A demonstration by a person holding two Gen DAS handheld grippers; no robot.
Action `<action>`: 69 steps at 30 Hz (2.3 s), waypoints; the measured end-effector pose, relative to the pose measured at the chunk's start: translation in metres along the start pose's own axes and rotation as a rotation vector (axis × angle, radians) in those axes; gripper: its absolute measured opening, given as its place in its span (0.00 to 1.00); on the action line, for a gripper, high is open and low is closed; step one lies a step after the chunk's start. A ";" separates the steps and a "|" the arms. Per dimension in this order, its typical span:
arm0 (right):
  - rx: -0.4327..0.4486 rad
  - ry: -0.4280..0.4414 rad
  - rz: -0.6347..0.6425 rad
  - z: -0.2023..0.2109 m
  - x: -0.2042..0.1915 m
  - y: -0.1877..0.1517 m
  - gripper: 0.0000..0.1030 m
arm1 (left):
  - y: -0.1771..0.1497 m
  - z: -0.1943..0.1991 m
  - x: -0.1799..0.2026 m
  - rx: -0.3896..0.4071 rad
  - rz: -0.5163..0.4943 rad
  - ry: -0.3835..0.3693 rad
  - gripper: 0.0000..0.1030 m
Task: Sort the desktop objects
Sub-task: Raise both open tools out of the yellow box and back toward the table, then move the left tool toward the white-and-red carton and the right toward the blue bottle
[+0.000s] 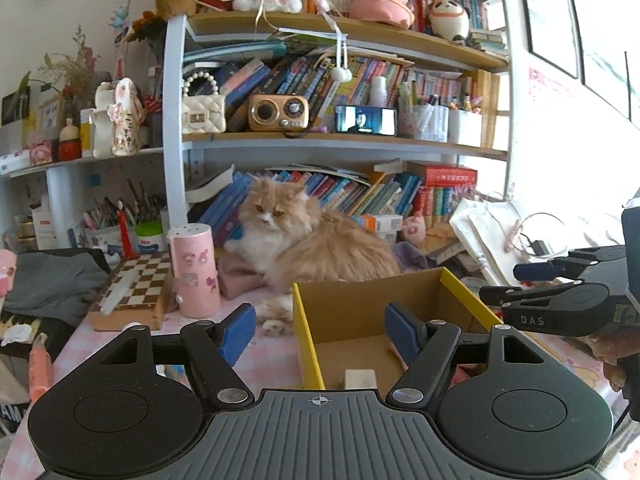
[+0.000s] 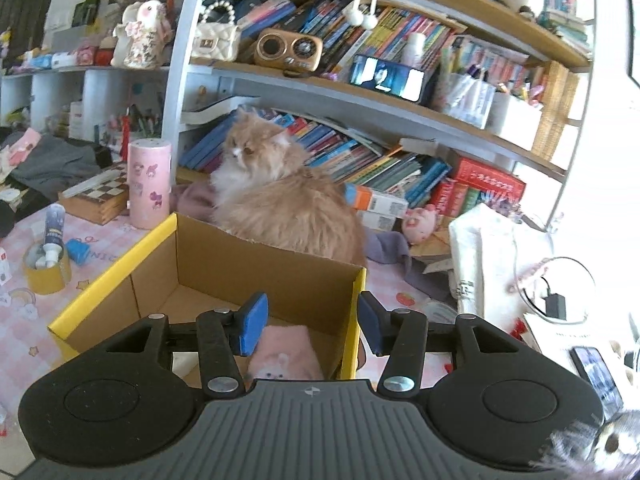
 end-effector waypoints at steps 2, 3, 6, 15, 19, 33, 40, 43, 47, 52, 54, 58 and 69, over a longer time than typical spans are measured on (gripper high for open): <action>0.004 -0.030 -0.008 0.012 -0.006 -0.001 0.46 | -0.001 0.006 -0.004 0.002 0.001 -0.027 0.71; 0.004 -0.044 -0.014 0.018 -0.009 -0.002 0.46 | -0.002 0.009 -0.005 0.004 0.003 -0.039 0.71; 0.001 -0.090 -0.037 0.037 -0.020 -0.004 0.47 | -0.005 0.020 -0.012 0.008 0.015 -0.072 0.71; -0.019 -0.185 -0.096 0.096 -0.065 -0.013 0.48 | -0.029 0.057 -0.046 -0.031 0.055 -0.093 0.71; -0.037 -0.211 -0.125 0.117 -0.084 -0.021 0.48 | -0.040 0.071 -0.064 -0.068 0.062 -0.075 0.71; -0.118 -0.203 -0.275 0.147 -0.154 -0.054 0.49 | -0.072 0.123 -0.102 -0.158 -0.015 -0.031 0.71; -0.146 -0.144 -0.363 0.141 -0.188 -0.060 0.49 | -0.081 0.140 -0.120 -0.181 -0.033 0.019 0.71; -0.155 -0.116 -0.365 0.138 -0.199 -0.059 0.49 | -0.082 0.144 -0.126 -0.186 -0.027 0.036 0.71; -0.164 -0.086 -0.364 0.133 -0.209 -0.055 0.49 | -0.083 0.147 -0.133 -0.186 -0.018 0.058 0.71; -0.176 -0.051 -0.388 0.130 -0.219 -0.052 0.49 | -0.084 0.151 -0.141 -0.188 0.005 0.081 0.71; -0.178 -0.029 -0.369 0.131 -0.226 -0.051 0.49 | -0.086 0.152 -0.144 -0.193 0.009 0.085 0.71; -0.182 -0.002 -0.349 0.132 -0.235 -0.050 0.51 | -0.088 0.154 -0.147 -0.204 0.013 0.088 0.71; -0.189 0.087 -0.271 0.125 -0.263 -0.043 0.53 | -0.092 0.156 -0.161 -0.221 0.038 0.119 0.71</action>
Point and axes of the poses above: each gripper's, at about its wrist camera, not at the fingertips, and z roughly against the way its jaws point, x to its right, y to its top, the point moved 1 cm from there along -z, roughly the way its jaws point, and after that the axes turned 15 degrees about x, right-handed, at the moved point
